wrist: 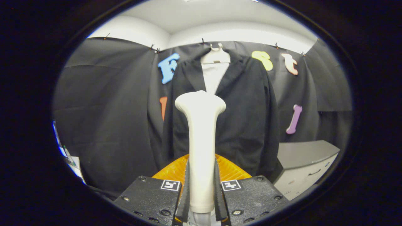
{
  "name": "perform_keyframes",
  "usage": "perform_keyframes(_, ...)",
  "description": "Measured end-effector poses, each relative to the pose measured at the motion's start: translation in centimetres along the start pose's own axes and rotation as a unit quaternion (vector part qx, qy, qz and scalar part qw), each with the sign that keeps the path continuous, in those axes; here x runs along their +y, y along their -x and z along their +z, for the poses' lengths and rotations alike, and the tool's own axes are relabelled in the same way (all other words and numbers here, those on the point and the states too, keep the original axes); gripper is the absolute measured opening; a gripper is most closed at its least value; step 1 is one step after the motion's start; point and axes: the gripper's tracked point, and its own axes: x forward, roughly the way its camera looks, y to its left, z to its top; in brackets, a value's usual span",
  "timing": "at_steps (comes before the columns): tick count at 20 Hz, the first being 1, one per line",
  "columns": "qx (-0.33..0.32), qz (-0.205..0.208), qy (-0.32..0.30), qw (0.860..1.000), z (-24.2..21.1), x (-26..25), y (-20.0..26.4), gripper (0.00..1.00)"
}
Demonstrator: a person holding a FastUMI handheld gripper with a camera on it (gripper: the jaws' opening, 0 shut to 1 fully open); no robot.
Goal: Iron the clothes twice with a garment steamer, once on the left side and once on the right side.
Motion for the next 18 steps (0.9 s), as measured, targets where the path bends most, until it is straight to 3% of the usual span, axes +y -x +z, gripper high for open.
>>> perform_keyframes(8, -0.139, 0.019, 0.022, 0.99, 10.7, 3.7, -6.8, 0.35)
perform_keyframes(18, -0.184, 0.003, 0.026, 0.983, 17.4, 4.4, -14.8, 0.35)
